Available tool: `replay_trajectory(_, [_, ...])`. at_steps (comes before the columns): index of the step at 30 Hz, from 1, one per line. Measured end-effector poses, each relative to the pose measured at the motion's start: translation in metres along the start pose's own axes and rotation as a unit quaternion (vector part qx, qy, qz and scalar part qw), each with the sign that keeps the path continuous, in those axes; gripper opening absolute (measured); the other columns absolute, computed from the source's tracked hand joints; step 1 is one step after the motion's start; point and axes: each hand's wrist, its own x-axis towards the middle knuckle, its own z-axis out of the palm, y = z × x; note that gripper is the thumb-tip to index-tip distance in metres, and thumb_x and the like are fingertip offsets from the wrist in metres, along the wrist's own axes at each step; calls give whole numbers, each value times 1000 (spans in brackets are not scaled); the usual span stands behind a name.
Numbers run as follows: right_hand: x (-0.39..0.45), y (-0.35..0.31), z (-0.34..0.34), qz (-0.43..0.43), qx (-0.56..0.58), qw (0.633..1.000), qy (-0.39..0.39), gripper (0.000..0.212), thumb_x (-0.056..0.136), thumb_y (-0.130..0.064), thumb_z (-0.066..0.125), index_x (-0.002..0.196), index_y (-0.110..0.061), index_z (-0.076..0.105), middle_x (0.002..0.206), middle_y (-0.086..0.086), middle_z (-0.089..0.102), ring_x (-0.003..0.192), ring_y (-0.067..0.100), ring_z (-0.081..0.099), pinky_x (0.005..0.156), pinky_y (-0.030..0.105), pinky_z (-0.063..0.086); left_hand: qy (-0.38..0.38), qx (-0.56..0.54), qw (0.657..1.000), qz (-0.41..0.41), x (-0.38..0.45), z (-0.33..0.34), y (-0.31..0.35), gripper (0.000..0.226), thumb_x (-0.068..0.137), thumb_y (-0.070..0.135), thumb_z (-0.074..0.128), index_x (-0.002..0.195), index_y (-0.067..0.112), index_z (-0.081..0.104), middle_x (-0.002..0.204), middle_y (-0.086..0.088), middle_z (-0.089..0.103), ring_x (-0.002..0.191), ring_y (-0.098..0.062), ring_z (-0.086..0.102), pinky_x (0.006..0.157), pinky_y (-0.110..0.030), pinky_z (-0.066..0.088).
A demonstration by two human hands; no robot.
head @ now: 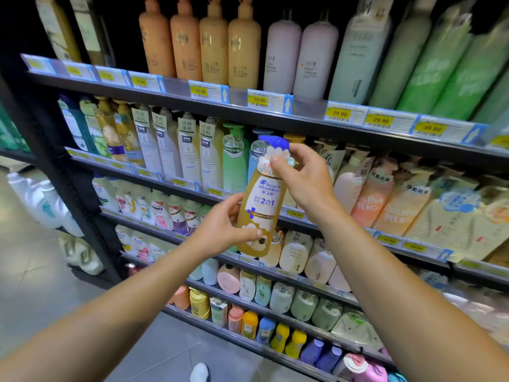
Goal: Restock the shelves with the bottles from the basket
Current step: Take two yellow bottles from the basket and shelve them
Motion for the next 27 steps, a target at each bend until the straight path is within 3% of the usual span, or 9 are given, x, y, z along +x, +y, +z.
replay_trajectory(5, [17, -20, 16, -6, 17, 1000, -5, 16, 90, -22, 69, 106, -18, 68, 97, -5, 73, 86, 2, 68, 70, 18, 53, 32, -30, 998, -44, -14, -14, -15, 40, 79, 4, 80, 114, 16, 65, 106, 1, 76, 101, -18, 71, 87, -32, 58])
replay_trajectory(10, [25, -36, 60, 10, -22, 999, -46, 29, 92, -37, 65, 117, -23, 62, 106, -10, 71, 95, 4, 67, 82, 30, 54, 84, -61, 994, -38, -25, -56, -16, 37, 81, 9, 79, 116, 15, 67, 108, -2, 75, 103, -20, 71, 85, -35, 59])
replay_trajectory(12, [20, -39, 87, 25, -39, 997, -66, 55, 87, -40, 72, 135, -27, 48, 123, -12, 64, 108, 4, 62, 93, 30, 50, 108, -76, 991, -31, -30, -81, -15, 36, 82, 8, 79, 115, 13, 68, 108, -4, 75, 103, -21, 71, 85, -35, 59])
replay_trajectory(14, [12, -43, 121, 15, -74, 994, -83, 95, 78, -35, 81, 152, -27, 22, 144, -9, 48, 124, 7, 50, 99, 25, 40, 130, -88, 987, -25, -34, -109, -13, 32, 83, 3, 76, 112, 14, 68, 104, -4, 76, 100, -21, 72, 83, -33, 59])
replay_trajectory(16, [7, -49, 162, -15, -96, 990, -98, 113, 70, -28, 86, 154, -27, 10, 142, -9, 46, 122, 6, 46, 97, 25, 38, 145, -96, 985, -21, -37, -142, -9, 32, 83, -3, 73, 109, 15, 68, 99, -2, 77, 96, -18, 72, 81, -32, 59])
replay_trajectory(19, [12, -66, 223, -48, -98, 991, -72, 110, 68, -19, 87, 152, -25, 15, 118, -19, 53, 102, 0, 51, 88, 25, 43, 145, -80, 986, -17, -44, -199, -2, 30, 85, -3, 71, 112, 9, 66, 101, -6, 76, 97, -21, 72, 84, -37, 59])
replay_trajectory(21, [19, -81, 258, -47, -89, 993, -57, 109, 69, -19, 86, 151, -27, 16, 122, -12, 58, 106, 10, 59, 94, 36, 49, 138, -66, 988, -12, -49, -241, 3, 31, 87, 0, 71, 117, 4, 64, 107, -12, 74, 101, -25, 71, 86, -39, 59])
replay_trajectory(25, [37, -108, 318, -63, -44, 997, -28, 109, 67, -16, 88, 151, -28, 19, 131, -4, 58, 114, 18, 60, 97, 46, 50, 107, -3, 994, 10, -52, -321, 17, 27, 89, 12, 72, 115, 15, 67, 102, 1, 76, 91, -11, 71, 68, -19, 54])
replay_trajectory(27, [48, -119, 340, -69, -43, 997, -14, 106, 68, -19, 88, 149, -31, 21, 121, -10, 60, 107, 13, 63, 90, 40, 53, 102, 16, 994, 18, -50, -357, 24, 31, 91, 19, 71, 120, 16, 66, 106, 3, 76, 95, -9, 71, 72, -18, 53])
